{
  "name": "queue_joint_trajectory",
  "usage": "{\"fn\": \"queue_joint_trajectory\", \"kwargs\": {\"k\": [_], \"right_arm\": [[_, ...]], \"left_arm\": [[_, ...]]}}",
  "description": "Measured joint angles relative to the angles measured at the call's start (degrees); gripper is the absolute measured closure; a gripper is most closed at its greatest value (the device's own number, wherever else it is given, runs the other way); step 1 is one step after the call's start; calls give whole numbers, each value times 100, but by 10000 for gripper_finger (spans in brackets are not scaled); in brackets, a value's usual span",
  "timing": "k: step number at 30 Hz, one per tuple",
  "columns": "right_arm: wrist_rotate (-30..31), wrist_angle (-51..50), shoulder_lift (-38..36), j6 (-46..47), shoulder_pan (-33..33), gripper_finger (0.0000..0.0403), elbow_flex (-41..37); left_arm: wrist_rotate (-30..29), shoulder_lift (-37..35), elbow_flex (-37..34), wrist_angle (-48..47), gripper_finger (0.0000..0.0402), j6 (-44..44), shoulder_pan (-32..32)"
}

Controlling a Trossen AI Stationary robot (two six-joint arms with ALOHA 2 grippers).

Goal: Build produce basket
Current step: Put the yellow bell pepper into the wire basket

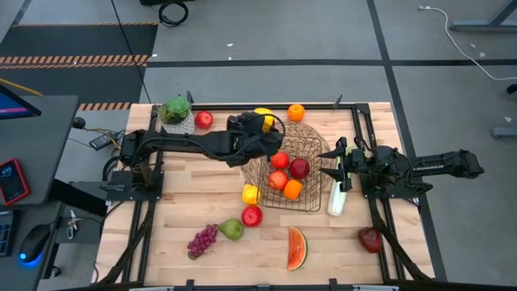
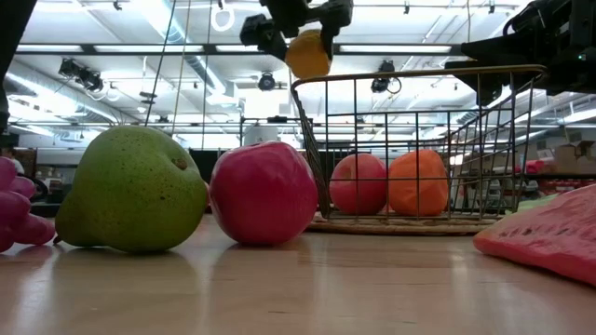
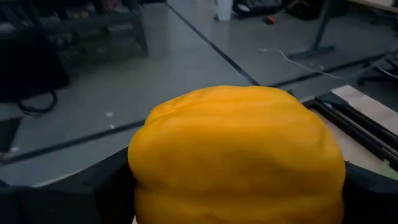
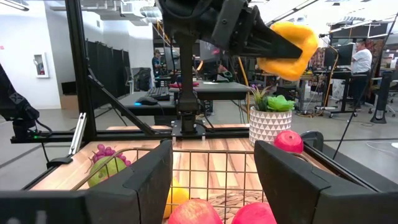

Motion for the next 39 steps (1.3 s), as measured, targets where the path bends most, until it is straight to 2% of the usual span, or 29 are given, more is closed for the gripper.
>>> {"fn": "queue_joint_trajectory", "kwargs": {"k": [6, 14, 21, 24, 29, 32, 34, 39], "right_arm": [[1, -1, 0, -2, 0, 172, -1], [1, 0, 0, -1, 1, 172, -1], [2, 0, 0, 0, 0, 172, -2], [2, 22, 2, -2, 0, 172, 0], [2, 2, 2, -2, 0, 172, -1], [2, 2, 2, 0, 0, 172, -2], [1, 2, 0, -2, 2, 172, -1], [2, 2, 2, -1, 0, 172, -1]], "left_arm": [[-279, 0, 0, -7, 49, 176, -129], [-591, 0, 0, -3, 49, 1471, -333], [-1725, 241, 10, 63, 49, 2026, -577], [-1994, 421, 4, 73, 49, 2419, -637], [-1955, 717, 2, 116, 49, 3298, -654], [-1698, 831, 2, 144, 49, 3761, -687], [-1369, 844, 0, 220, 49, 3941, -689], [-101, 837, 0, 679, 49, 4695, -675]]}}
